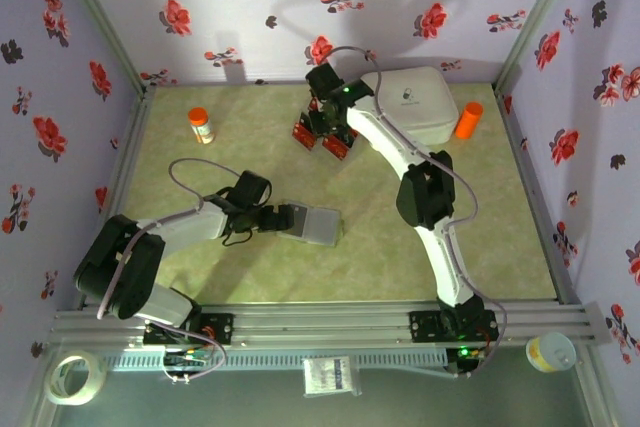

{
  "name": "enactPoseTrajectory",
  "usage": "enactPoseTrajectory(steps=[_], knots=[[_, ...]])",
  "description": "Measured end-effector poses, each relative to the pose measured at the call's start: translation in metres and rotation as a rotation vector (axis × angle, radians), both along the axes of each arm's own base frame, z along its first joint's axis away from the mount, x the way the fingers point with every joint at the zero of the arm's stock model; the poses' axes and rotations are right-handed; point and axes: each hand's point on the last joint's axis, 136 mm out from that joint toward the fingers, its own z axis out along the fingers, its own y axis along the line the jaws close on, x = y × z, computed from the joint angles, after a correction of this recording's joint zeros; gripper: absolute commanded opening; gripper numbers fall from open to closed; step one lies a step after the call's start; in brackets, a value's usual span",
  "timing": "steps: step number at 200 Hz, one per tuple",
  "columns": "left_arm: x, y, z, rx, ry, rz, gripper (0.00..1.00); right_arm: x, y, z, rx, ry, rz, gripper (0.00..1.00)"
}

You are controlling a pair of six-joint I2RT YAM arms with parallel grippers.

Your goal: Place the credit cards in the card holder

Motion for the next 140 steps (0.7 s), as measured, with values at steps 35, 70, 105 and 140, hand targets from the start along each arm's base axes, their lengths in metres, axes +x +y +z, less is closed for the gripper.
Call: enactPoseTrajectory(steps=[35, 70, 105, 140], knots=[[0.0, 0.0, 0.0, 0.001, 0.0, 0.0, 1.0, -0.003, -0.003, -0.003, -0.021, 0.012, 0.01, 0.35], [0.0, -0.001, 0.0, 0.001, -0.001, -0.001, 1.0, -0.019, -0.016, -0.032, -0.074, 0.079, 0.008, 0.35], [-0.001, -0.001, 0.0, 0.001, -0.001, 0.0, 1.0, -0.029, -0.027, -0.052, -0.128, 0.118, 0.002, 0.35], [-0.001, -0.001, 0.0, 0.001, 0.0, 0.001, 1.0, -0.024, -0.029, -0.049, -0.139, 0.091, -0.004, 0.35]])
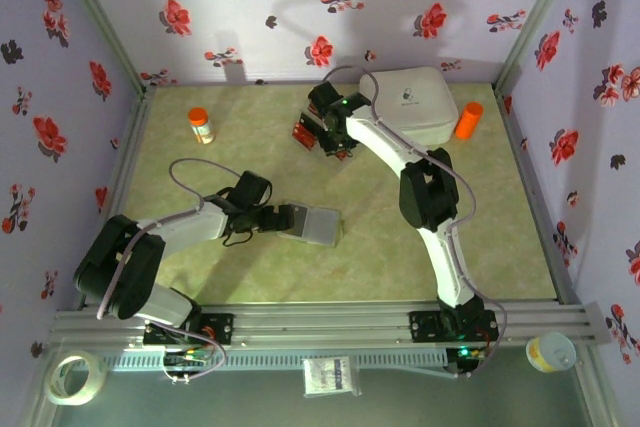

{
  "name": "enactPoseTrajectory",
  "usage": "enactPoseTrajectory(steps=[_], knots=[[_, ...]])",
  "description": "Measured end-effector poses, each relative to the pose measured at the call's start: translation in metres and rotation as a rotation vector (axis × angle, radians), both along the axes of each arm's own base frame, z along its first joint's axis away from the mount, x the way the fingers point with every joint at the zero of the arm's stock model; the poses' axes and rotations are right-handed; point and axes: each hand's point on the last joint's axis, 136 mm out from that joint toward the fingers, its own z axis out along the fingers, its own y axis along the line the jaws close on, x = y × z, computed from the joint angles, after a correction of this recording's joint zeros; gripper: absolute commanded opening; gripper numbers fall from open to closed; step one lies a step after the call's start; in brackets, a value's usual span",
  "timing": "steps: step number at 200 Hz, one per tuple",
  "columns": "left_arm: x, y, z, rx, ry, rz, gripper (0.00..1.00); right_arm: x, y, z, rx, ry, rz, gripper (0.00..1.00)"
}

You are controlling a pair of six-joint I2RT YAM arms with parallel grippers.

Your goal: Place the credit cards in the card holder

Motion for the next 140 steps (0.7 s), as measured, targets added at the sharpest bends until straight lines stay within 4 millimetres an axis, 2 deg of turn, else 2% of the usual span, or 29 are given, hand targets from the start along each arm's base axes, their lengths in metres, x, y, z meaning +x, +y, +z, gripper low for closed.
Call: enactPoseTrajectory(steps=[90, 140], knots=[[0.0, 0.0, 0.0, 0.002, -0.001, 0.001, 1.0, 0.018, -0.001, 0.019, -0.027, -0.087, -0.001, 0.34], [0.0, -0.001, 0.0, -0.002, -0.002, 0.007, 1.0, 0.021, 0.0, 0.008, -0.039, -0.078, -0.001, 0.32]])
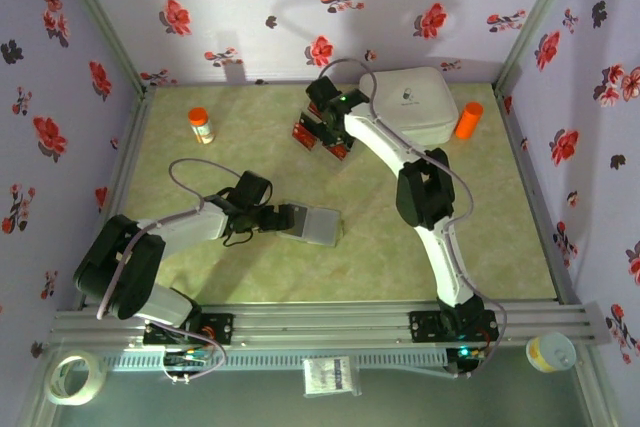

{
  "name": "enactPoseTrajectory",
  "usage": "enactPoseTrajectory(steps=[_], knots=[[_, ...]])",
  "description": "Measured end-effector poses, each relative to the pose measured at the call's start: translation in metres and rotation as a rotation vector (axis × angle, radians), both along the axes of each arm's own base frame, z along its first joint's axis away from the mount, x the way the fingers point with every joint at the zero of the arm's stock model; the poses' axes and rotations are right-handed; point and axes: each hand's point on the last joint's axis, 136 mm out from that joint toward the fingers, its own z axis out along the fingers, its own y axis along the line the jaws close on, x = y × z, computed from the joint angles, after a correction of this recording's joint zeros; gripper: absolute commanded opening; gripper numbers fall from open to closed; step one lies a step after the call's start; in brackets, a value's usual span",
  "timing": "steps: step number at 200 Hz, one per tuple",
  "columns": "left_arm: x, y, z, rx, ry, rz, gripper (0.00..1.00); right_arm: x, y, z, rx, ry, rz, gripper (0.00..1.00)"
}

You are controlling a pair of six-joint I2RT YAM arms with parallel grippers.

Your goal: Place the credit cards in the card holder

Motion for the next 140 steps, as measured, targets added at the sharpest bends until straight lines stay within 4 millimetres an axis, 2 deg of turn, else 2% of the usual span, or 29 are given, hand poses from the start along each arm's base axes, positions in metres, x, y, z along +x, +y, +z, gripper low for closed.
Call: enactPoseTrajectory(steps=[56, 79, 109, 140], knots=[[0.0, 0.0, 0.0, 0.0, -0.001, 0.001, 1.0, 0.0, 0.002, -0.021, -0.027, 0.03, 0.009, 0.27], [0.0, 0.0, -0.001, 0.001, -0.003, 0.0, 1.0, -0.002, 0.005, -0.022, -0.029, 0.032, 0.023, 0.22], [0.0, 0.0, 0.0, -0.002, -0.006, 0.003, 1.0, -0.005, 0.01, -0.019, -0.029, 0.03, 0.036, 0.21], [-0.001, 0.0, 0.0, -0.004, -0.008, 0.002, 1.0, -0.004, 0.011, -0.015, -0.023, 0.027, 0.04, 0.08]])
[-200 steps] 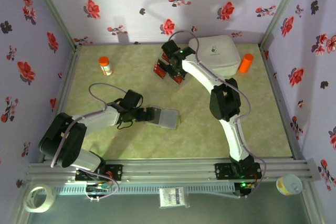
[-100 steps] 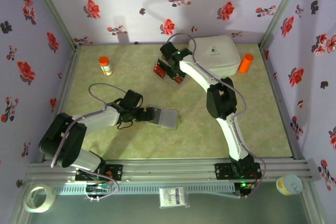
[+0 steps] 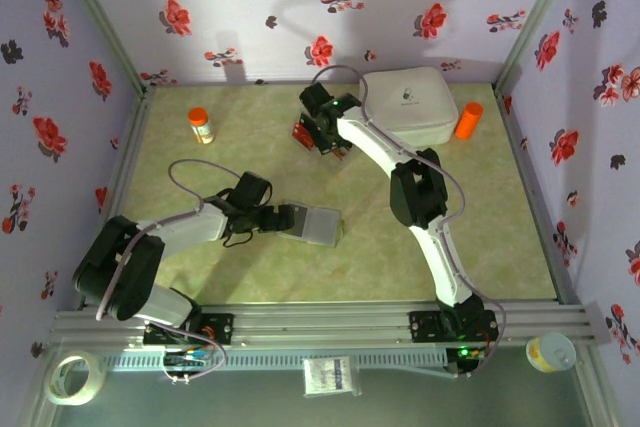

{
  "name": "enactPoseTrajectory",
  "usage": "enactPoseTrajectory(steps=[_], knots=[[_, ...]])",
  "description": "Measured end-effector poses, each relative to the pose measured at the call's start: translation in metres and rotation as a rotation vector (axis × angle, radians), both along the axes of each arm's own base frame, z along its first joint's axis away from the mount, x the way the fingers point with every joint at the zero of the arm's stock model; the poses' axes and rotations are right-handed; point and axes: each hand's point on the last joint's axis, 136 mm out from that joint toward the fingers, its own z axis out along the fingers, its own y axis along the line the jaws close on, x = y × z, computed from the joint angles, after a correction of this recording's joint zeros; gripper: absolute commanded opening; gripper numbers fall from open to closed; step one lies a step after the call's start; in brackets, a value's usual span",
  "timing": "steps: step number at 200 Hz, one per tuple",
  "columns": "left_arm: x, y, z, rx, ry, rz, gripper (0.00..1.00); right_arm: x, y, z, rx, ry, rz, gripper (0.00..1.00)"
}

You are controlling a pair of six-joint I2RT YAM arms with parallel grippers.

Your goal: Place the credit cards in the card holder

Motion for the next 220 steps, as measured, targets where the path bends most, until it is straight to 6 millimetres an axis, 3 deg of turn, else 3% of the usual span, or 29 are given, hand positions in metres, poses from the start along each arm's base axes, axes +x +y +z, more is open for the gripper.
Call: enactPoseTrajectory(steps=[24, 92, 126, 149, 190, 220], knots=[[0.0, 0.0, 0.0, -0.001, -0.001, 0.001, 1.0, -0.001, 0.003, 0.004, 0.012, 0.004, 0.016, 0.0], [0.0, 0.0, 0.001, -0.002, -0.004, 0.0, 1.0, -0.005, 0.012, 0.01, 0.018, -0.001, 0.063, 0.0], [0.0, 0.001, 0.001, 0.002, -0.007, 0.001, 1.0, -0.014, 0.025, 0.03, 0.041, -0.032, 0.094, 0.0], [0.0, 0.001, 0.001, 0.006, -0.008, 0.003, 1.0, -0.022, 0.034, 0.055, 0.08, -0.064, 0.113, 0.0], [0.001, 0.006, 0.001, 0.033, -0.019, 0.014, 1.0, -0.053, 0.037, 0.096, 0.218, -0.094, 0.088, 0.0], [-0.003, 0.017, -0.001, 0.074, -0.022, 0.037, 1.0, -0.086, 0.03, 0.095, 0.376, -0.062, 0.014, 0.0]])
